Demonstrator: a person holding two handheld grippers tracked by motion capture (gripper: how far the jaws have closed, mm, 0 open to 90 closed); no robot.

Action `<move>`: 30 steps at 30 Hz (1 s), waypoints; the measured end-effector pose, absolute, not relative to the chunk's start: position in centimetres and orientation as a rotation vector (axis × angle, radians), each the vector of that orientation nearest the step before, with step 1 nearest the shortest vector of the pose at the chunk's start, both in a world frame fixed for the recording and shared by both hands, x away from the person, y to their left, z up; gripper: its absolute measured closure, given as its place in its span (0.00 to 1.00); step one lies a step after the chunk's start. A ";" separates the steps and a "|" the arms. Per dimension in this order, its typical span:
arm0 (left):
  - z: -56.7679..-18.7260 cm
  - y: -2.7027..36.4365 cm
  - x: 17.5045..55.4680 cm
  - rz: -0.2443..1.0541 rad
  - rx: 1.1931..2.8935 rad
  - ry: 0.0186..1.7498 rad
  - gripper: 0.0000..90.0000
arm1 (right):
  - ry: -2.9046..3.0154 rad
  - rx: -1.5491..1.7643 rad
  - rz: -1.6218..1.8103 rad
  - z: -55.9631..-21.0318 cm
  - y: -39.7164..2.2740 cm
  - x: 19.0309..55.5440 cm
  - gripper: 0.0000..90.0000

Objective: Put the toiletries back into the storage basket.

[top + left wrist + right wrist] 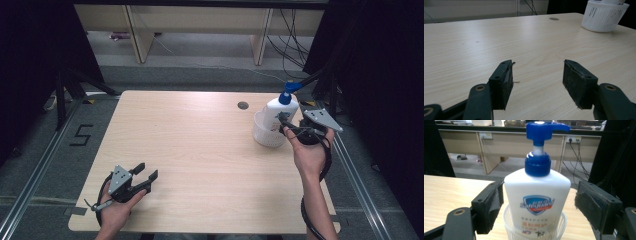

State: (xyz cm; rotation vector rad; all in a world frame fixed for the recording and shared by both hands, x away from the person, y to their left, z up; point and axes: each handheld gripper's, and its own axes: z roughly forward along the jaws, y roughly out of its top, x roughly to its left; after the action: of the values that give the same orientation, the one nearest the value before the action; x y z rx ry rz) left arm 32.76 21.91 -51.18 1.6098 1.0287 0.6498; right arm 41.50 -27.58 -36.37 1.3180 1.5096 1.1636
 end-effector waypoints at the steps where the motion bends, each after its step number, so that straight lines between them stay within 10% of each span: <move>1: -51.2 21.9 32.8 0.650 1.610 1.028 0.45 | 1.509 1.312 1.158 -36.4 -27.6 41.4 0.25; 30: -51.3 21.8 32.6 0.652 1.620 1.025 0.45 | 1.522 1.342 1.113 -40.5 -29.2 35.7 0.26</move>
State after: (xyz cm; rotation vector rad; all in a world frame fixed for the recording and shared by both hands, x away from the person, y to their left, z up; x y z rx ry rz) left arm 32.61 21.81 -51.26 1.6202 1.0251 0.6521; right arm 35.66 -29.15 -40.50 1.3417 1.5223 1.1127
